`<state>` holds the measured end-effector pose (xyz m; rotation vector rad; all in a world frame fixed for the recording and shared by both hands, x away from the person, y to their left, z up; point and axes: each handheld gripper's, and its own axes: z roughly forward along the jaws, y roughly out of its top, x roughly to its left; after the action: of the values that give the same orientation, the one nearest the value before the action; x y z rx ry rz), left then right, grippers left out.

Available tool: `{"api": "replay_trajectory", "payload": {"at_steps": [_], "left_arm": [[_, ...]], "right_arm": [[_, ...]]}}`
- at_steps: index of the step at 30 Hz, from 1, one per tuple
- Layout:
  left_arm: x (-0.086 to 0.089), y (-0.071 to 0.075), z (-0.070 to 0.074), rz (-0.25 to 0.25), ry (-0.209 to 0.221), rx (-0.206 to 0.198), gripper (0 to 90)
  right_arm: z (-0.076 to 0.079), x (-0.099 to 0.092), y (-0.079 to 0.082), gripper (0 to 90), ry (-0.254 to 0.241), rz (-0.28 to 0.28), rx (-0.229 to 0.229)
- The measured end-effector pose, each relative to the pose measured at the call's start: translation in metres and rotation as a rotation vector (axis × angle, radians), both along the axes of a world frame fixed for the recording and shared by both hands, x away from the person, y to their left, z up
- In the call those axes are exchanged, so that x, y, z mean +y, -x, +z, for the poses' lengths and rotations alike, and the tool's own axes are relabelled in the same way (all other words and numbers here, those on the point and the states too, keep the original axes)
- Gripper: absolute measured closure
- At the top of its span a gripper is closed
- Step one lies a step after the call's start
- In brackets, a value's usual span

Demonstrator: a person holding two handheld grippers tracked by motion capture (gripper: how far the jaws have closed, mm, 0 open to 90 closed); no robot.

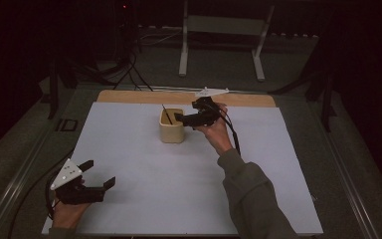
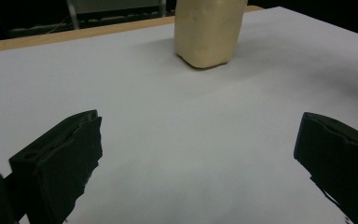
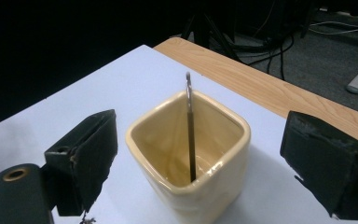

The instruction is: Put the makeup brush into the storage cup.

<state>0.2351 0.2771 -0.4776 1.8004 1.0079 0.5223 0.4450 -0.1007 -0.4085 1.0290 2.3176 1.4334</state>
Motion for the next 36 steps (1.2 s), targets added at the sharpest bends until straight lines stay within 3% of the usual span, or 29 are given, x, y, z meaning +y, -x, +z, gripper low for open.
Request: {"api": "replay_trajectory", "payload": {"at_steps": [16,36], "left_arm": [[0.0,0.0,0.0,0.002,0.001,-0.001,1.7],[-0.002,0.0,0.0,-0.008,0.002,-0.001,1.7]], "right_arm": [[-0.008,-0.019,0.004,10.9,0.053,0.001,0.005],[-0.004,-0.031,0.017,10.8,0.099,0.044,-0.023]]}}
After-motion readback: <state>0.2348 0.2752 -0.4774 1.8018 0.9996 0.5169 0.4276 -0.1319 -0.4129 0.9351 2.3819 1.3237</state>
